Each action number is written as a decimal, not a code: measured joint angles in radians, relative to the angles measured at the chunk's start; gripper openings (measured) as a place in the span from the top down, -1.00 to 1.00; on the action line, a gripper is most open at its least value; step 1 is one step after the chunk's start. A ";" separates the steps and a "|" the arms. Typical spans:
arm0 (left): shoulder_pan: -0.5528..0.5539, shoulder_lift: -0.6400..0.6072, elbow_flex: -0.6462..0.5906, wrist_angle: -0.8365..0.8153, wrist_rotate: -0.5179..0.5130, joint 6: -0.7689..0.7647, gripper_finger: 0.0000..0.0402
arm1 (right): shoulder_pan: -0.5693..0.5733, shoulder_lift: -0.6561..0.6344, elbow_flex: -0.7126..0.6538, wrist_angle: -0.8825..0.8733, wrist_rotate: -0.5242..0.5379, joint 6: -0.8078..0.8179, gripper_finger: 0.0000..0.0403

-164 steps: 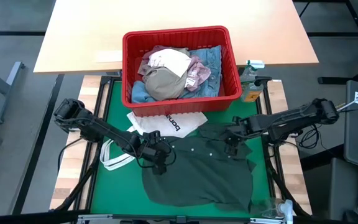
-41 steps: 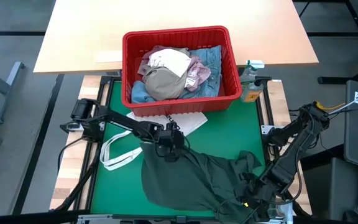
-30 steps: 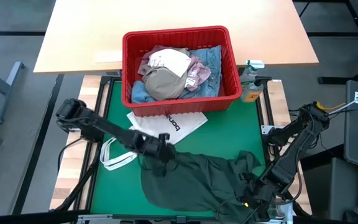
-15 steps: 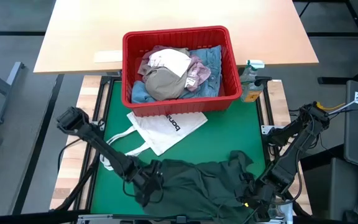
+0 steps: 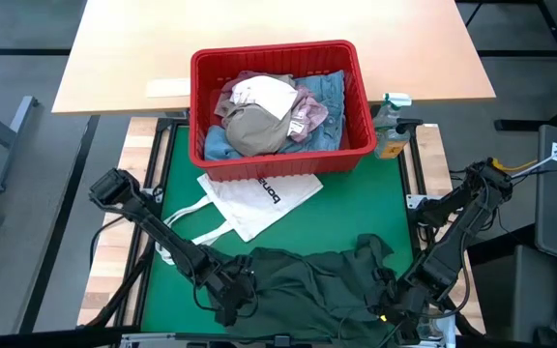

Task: Fold laundry
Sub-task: Fold the green shirt

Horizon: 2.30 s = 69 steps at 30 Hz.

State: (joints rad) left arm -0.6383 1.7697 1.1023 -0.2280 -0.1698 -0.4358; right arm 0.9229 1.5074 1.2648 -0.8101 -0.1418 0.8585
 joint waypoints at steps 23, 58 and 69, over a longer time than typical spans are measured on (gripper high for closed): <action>0.232 -0.030 0.000 -0.203 -0.106 0.140 0.23 | 0.000 0.000 0.000 -0.002 -0.001 0.000 0.99; 0.285 0.065 0.000 -0.209 -0.041 0.280 0.99 | 0.000 0.000 0.000 -0.001 0.018 0.000 0.99; 0.287 -0.040 0.000 -0.218 -0.124 0.259 1.00 | 0.000 0.000 0.000 -0.001 0.047 0.000 0.99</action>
State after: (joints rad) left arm -0.3515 1.7302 1.1023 -0.4458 -0.2936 -0.1772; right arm 0.9226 1.5074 1.2648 -0.8108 -0.0947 0.8582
